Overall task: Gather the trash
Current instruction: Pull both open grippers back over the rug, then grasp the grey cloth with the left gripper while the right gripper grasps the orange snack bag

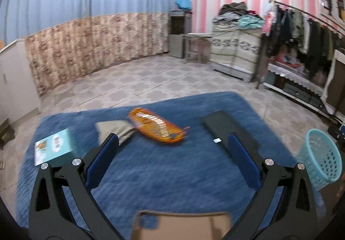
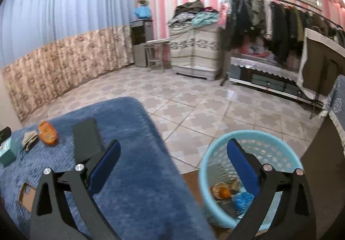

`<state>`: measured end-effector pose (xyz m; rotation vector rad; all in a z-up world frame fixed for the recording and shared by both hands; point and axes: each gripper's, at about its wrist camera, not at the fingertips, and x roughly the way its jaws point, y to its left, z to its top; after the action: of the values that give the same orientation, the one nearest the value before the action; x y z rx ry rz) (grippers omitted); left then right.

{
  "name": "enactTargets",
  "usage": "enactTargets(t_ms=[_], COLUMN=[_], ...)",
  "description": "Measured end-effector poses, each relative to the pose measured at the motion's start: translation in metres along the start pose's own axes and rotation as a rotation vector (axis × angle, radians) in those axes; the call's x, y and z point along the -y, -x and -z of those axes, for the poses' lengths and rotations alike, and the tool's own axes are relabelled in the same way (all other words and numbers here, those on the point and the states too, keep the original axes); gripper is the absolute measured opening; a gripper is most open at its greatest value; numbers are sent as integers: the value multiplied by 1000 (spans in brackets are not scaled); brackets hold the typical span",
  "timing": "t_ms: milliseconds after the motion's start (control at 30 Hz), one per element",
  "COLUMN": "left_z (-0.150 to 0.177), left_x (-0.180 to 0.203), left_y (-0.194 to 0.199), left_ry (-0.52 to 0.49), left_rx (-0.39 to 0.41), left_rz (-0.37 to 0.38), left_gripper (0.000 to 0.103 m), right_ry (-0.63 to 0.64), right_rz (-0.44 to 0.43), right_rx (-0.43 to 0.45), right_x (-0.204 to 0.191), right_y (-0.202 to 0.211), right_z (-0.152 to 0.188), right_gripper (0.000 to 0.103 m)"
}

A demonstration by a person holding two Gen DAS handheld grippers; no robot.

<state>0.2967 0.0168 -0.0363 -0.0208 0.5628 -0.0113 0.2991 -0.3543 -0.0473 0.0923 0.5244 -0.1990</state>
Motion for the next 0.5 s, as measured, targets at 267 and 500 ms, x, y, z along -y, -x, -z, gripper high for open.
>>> enactTargets(t_ms=[267, 500], left_z=[19, 26], left_x=[-72, -117], left_y=[11, 13], left_ry=[90, 183], left_rx=[-17, -38], left_rz=[-108, -177], left_gripper=[98, 98], right_ry=[89, 202], right_rz=[-82, -179], right_rx=[-20, -19], right_x=[-68, -137], right_y=[-10, -25], right_z=[6, 12], right_gripper=[97, 97])
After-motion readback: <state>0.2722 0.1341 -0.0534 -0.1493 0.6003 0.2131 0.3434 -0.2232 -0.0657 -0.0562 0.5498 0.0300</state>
